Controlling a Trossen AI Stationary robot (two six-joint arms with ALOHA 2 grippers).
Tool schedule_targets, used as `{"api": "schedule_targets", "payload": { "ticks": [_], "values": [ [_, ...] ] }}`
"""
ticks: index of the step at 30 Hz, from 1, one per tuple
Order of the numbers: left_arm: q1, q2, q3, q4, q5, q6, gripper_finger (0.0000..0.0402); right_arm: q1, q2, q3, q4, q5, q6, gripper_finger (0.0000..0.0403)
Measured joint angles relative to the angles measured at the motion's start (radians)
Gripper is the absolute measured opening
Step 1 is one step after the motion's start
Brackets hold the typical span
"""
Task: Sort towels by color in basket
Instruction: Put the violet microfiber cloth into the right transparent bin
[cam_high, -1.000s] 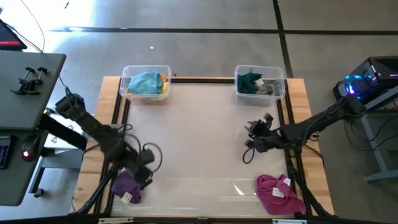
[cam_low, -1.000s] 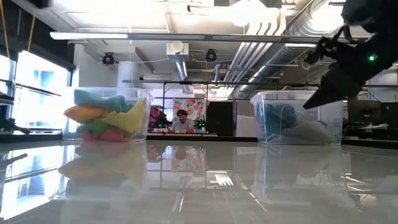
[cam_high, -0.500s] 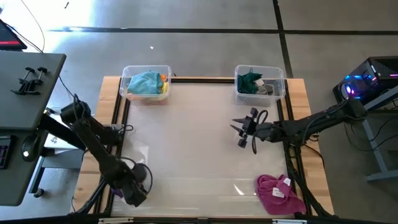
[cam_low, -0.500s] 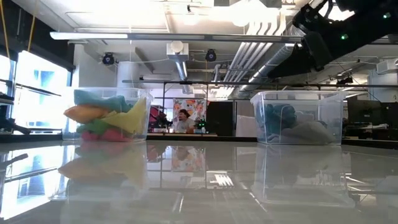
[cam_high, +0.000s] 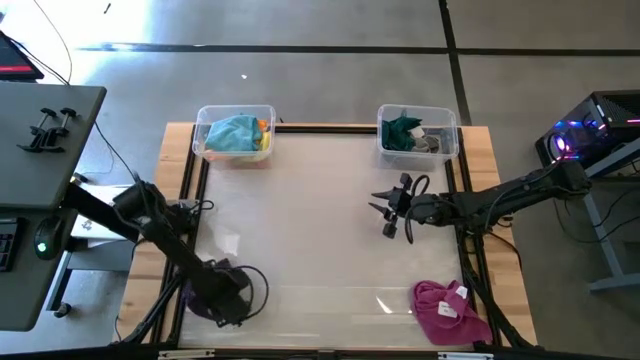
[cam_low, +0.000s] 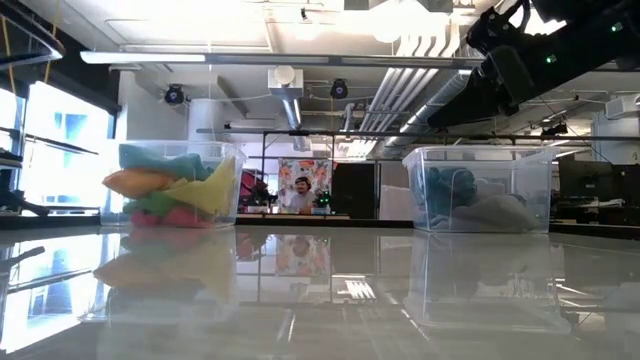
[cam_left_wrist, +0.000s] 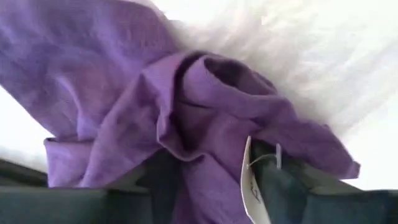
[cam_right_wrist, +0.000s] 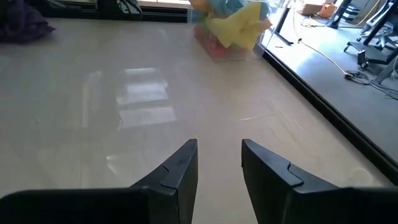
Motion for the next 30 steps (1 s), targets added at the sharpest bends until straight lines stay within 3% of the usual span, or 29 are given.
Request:
{"api": "schedule_targets", "payload": {
  "ticks": [3,6,11,17,24,30],
  "values": [
    [0.036,0.024,0.000,-0.017,-0.027,0.103,0.0134,0.000,0.000,0.000,0.000,-0.003,0.028,0.0119],
    [0.094,0.022,0.001,-0.029,-0.130,0.185,0.0090,0.000,0.000,0.000,0.000,-0.018,0.075,0.0119],
    [0.190,0.003,0.025,-0.005,-0.441,0.369,0.0040,0.000,0.000,0.000,0.000,-0.052,0.137,0.0119],
    [0.312,-0.010,0.068,0.176,-0.750,0.697,0.0034,0.011,0.000,0.000,-0.001,-0.063,0.221,0.0119],
    [0.455,-0.009,0.069,0.664,-0.819,1.091,0.0035,0.072,0.032,0.000,0.005,-0.054,0.247,0.0119],
    [0.513,-0.010,0.070,0.974,-0.832,1.274,0.0034,0.110,0.108,0.000,0.067,-0.033,0.287,0.0119]
  ]
}}
